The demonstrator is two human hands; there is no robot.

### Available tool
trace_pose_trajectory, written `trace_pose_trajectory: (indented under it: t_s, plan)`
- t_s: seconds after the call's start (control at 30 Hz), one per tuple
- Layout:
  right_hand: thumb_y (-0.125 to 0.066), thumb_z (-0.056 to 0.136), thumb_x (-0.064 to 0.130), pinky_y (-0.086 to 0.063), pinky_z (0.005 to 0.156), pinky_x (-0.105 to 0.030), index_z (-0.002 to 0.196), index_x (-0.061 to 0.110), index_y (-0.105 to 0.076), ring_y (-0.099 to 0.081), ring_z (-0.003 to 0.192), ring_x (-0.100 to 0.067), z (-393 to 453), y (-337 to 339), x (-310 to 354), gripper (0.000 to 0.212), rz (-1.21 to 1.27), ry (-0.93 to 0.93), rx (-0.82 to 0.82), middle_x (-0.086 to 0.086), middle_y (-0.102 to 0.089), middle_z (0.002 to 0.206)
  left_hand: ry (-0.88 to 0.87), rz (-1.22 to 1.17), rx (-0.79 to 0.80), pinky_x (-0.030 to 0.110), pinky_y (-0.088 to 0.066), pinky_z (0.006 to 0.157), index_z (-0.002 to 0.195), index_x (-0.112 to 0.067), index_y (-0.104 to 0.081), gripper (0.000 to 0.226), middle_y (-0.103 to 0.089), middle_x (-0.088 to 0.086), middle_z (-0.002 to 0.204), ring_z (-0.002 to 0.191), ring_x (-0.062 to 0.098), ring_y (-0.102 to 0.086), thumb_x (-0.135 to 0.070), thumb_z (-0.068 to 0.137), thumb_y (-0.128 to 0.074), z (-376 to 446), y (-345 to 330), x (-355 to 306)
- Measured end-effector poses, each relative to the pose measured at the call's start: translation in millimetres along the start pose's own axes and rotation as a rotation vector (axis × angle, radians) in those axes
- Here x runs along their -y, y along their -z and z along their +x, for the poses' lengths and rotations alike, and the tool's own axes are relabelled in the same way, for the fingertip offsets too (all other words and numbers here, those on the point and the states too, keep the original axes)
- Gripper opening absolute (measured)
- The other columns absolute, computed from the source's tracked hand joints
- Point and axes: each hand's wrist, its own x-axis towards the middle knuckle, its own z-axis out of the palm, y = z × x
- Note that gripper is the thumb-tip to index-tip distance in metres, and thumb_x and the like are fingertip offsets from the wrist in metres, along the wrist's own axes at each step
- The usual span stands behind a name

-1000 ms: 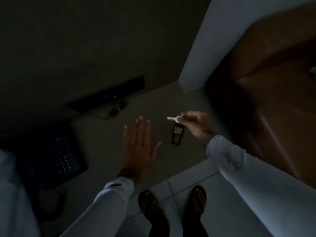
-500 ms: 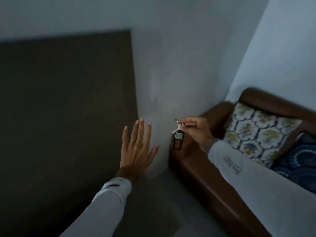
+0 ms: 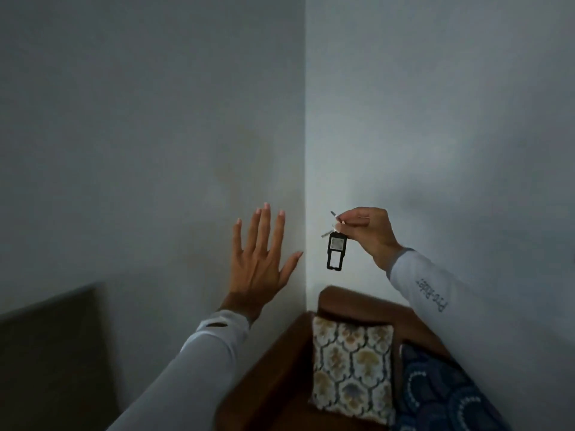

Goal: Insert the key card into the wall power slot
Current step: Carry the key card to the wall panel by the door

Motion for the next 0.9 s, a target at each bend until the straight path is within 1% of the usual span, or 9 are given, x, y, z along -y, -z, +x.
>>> trace_pose_trajectory:
  t_s: [0.1, 0.23, 0.4, 0.57, 0.67, 0.7, 0.8, 0.9]
  plan:
    - [-0.078, 0.074, -0.002, -0.056, 0.098, -0.054, 0.095, 0.006, -0.072, -0.074, 0.094, -0.042, 19, 69, 16, 0.024, -0.037, 0.022, -0.056, -0.029, -0.075, 0.095, -0.027, -0.048, -0.052, 0.066, -0.034, 0.124, 0.164, -0.010, -0.034, 0.079, -0.036, 0.023, 0.170, 0.156, 0.038, -0.039, -0.064, 0.106, -0.032, 47, -3, -55]
    - [-0.079, 0.074, -0.002, -0.055, 0.100, -0.054, 0.104, -0.001, -0.072, -0.074, 0.096, -0.041, 34, 161, 24, 0.030, -0.085, 0.066, -0.154, -0.027, -0.076, 0.097, -0.085, -0.098, -0.089, 0.066, -0.032, 0.125, 0.166, -0.011, -0.030, 0.081, -0.031, 0.023, 0.172, 0.158, 0.038, -0.035, -0.066, 0.106, -0.031, 92, -10, -130]
    - [-0.080, 0.072, -0.005, -0.055, 0.100, -0.052, 0.100, -0.005, -0.075, -0.074, 0.097, -0.040, 40, 264, 28, 0.029, -0.165, 0.108, -0.289, -0.027, -0.076, 0.099, -0.126, -0.185, -0.109, 0.067, -0.027, 0.128, 0.167, -0.012, -0.025, 0.084, -0.024, 0.022, 0.174, 0.161, 0.039, -0.026, -0.068, 0.104, -0.022, 140, -21, -216]
    - [-0.075, 0.075, -0.010, -0.055, 0.100, -0.050, 0.103, -0.011, -0.072, -0.071, 0.100, -0.044, 41, 344, 30, 0.028, -0.219, 0.129, -0.380, -0.033, -0.073, 0.104, -0.208, -0.266, -0.136, 0.066, -0.026, 0.128, 0.168, -0.014, -0.022, 0.085, -0.022, 0.021, 0.175, 0.162, 0.038, -0.022, -0.071, 0.105, -0.015, 178, -39, -305]
    - [-0.074, 0.077, -0.010, -0.055, 0.100, -0.049, 0.105, -0.013, -0.071, -0.069, 0.093, -0.035, 43, 383, 29, 0.028, -0.250, 0.128, -0.429, -0.035, -0.071, 0.106, -0.245, -0.331, -0.155, 0.066, -0.028, 0.127, 0.168, -0.014, -0.023, 0.084, -0.024, 0.022, 0.175, 0.161, 0.038, -0.024, -0.070, 0.106, -0.015, 196, -52, -353]
    - [-0.074, 0.077, -0.010, -0.054, 0.101, -0.050, 0.105, -0.013, -0.070, -0.070, 0.093, -0.036, 45, 395, 28, 0.029, -0.261, 0.124, -0.441, -0.035, -0.071, 0.106, -0.255, -0.354, -0.162, 0.067, -0.028, 0.127, 0.168, -0.013, -0.024, 0.084, -0.025, 0.022, 0.174, 0.161, 0.038, -0.025, -0.070, 0.106, -0.016, 202, -58, -368]
    - [-0.073, 0.079, -0.008, -0.053, 0.103, -0.051, 0.107, -0.011, -0.070, -0.069, 0.104, -0.046, 52, 432, 21, 0.029, -0.295, 0.114, -0.471, -0.034, -0.071, 0.108, -0.272, -0.410, -0.181, 0.067, -0.030, 0.126, 0.167, -0.013, -0.024, 0.083, -0.025, 0.022, 0.174, 0.161, 0.037, -0.027, -0.068, 0.107, -0.015, 219, -76, -410]
    - [-0.073, 0.080, -0.007, -0.054, 0.102, -0.048, 0.108, -0.010, -0.070, -0.070, 0.102, -0.041, 63, 464, 11, 0.029, -0.321, 0.101, -0.487, -0.036, -0.070, 0.110, -0.283, -0.477, -0.172, 0.067, -0.027, 0.127, 0.168, -0.014, -0.022, 0.084, -0.021, 0.021, 0.175, 0.162, 0.037, -0.025, -0.069, 0.106, -0.010, 239, -93, -446]
